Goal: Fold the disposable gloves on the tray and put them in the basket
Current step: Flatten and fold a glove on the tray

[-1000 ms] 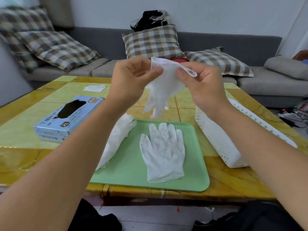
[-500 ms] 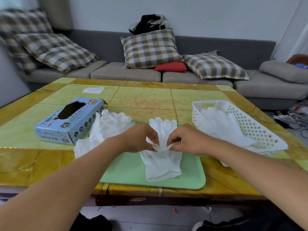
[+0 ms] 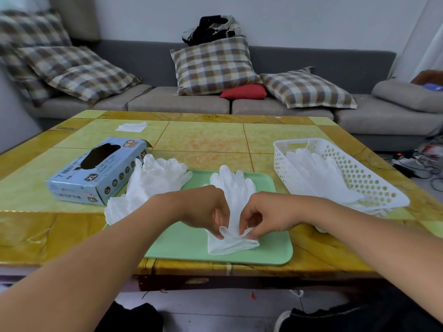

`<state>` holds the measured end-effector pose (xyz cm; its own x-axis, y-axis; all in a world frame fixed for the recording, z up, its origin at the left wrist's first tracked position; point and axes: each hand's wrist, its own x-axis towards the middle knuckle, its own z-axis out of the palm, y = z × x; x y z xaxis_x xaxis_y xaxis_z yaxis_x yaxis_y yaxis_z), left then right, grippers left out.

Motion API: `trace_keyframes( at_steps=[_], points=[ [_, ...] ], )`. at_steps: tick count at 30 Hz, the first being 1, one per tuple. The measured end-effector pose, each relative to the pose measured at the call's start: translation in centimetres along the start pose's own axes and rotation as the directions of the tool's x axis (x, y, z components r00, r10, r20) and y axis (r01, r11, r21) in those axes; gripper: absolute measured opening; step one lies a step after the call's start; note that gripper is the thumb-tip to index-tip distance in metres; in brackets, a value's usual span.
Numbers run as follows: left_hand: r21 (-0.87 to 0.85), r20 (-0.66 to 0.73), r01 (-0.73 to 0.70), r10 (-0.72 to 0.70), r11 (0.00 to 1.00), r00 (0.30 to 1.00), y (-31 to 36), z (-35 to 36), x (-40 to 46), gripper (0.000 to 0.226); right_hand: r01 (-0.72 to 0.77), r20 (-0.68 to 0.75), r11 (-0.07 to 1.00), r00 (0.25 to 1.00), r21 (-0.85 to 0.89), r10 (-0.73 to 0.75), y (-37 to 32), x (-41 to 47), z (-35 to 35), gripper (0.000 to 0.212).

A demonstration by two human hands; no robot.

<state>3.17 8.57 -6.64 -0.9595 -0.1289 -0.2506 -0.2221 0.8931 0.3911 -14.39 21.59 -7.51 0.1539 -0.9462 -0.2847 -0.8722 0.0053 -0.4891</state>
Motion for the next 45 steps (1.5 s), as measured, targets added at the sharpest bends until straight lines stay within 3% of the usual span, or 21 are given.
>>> trace_keyframes(
  at_steps=[6, 12, 16, 18, 20, 23, 26, 29, 31, 33, 35, 37, 40, 45],
  points=[
    [0.053, 0.111, 0.058, -0.063, 0.997, 0.992, 0.2, 0.2, -0.2, 0.007, -0.014, 0.033, 0.997, 0.999, 0.081, 0.011, -0.7, -0.6, -0.8, 0.023],
    [0.043, 0.173, 0.065, -0.071, 0.997, 0.982, 0.2, 0.0, -0.7, 0.015, -0.042, 0.036, 0.999, 0.998, -0.005, 0.042, -0.8, -0.4, 0.5, 0.031],
    [0.05, 0.224, 0.078, -0.088, 0.996, 0.971, 0.6, -0.7, -1.2, 0.038, -0.006, 0.01, 0.998, 1.0, -0.062, 0.006, -1.0, 0.1, 0.6, 0.008],
    [0.029, 0.186, 0.107, -0.11, 0.994, 0.976, 0.6, -1.7, -1.6, 0.062, -0.01, -0.008, 0.992, 1.0, 0.122, 0.011, -1.3, -0.3, -0.7, 0.001],
    [-0.082, 0.075, 0.113, -0.107, 0.99, 0.991, 0.1, -2.6, -2.2, 0.081, 0.023, -0.107, 0.883, 0.994, 0.469, 0.031, -1.6, -1.0, -2.5, 0.006],
    [-0.414, -0.211, -0.07, -0.02, 0.908, 0.977, -0.6, -3.1, -2.5, 0.071, 0.161, -0.222, 0.49, 0.972, 0.856, 0.069, -1.9, -1.6, -4.3, 0.004],
    [-0.648, -0.45, -0.261, -0.084, 0.716, 0.889, 0.6, -2.9, -1.9, 0.038, 0.154, -0.182, 0.298, 0.981, 0.942, 0.067, -1.9, -1.9, -5.2, 0.021],
    [-0.741, -0.527, -0.383, -0.126, 0.552, 0.84, 2.2, -3.3, -1.0, 0.028, 0.155, -0.17, 0.195, 0.983, 0.968, 0.063, -2.1, -2.2, -6.0, 0.043],
    [-0.766, -0.562, -0.419, -0.192, 0.487, 0.804, 3.2, -3.8, -0.4, 0.022, 0.185, -0.19, 0.128, 0.981, 0.974, 0.032, -2.2, -2.4, -6.4, 0.073],
    [-0.777, -0.596, -0.453, -0.28, 0.438, 0.752, 4.1, -4.2, 0.2, 0.019, 0.234, -0.228, 0.159, 0.972, 0.959, -0.059, -2.2, -2.8, -6.3, 0.083],
    [-0.779, -0.617, -0.499, -0.319, 0.38, 0.719, 5.1, -4.7, 0.8, 0.019, 0.267, -0.258, 0.224, 0.964, 0.937, -0.071, -2.5, -3.2, -5.6, 0.079],
    [-0.769, -0.631, -0.521, -0.314, 0.37, 0.709, 5.9, -5.3, 1.3, 0.02, 0.273, -0.301, 0.279, 0.951, 0.92, 0.063, -2.8, -3.3, -5.1, 0.064],
    [-0.736, -0.666, -0.531, -0.308, 0.421, 0.679, 6.7, -6.3, 1.7, 0.02, 0.361, -0.444, 0.319, 0.863, 0.876, 0.24, -3.4, -3.8, -6.1, 0.041],
    [-0.684, -0.723, -0.585, -0.298, 0.436, 0.623, 8.6, -7.5, 2.6, 0.018, 0.45, -0.626, 0.471, 0.702, 0.759, 0.338, -3.6, -7.1, -9.8, 0.034]
  ],
)
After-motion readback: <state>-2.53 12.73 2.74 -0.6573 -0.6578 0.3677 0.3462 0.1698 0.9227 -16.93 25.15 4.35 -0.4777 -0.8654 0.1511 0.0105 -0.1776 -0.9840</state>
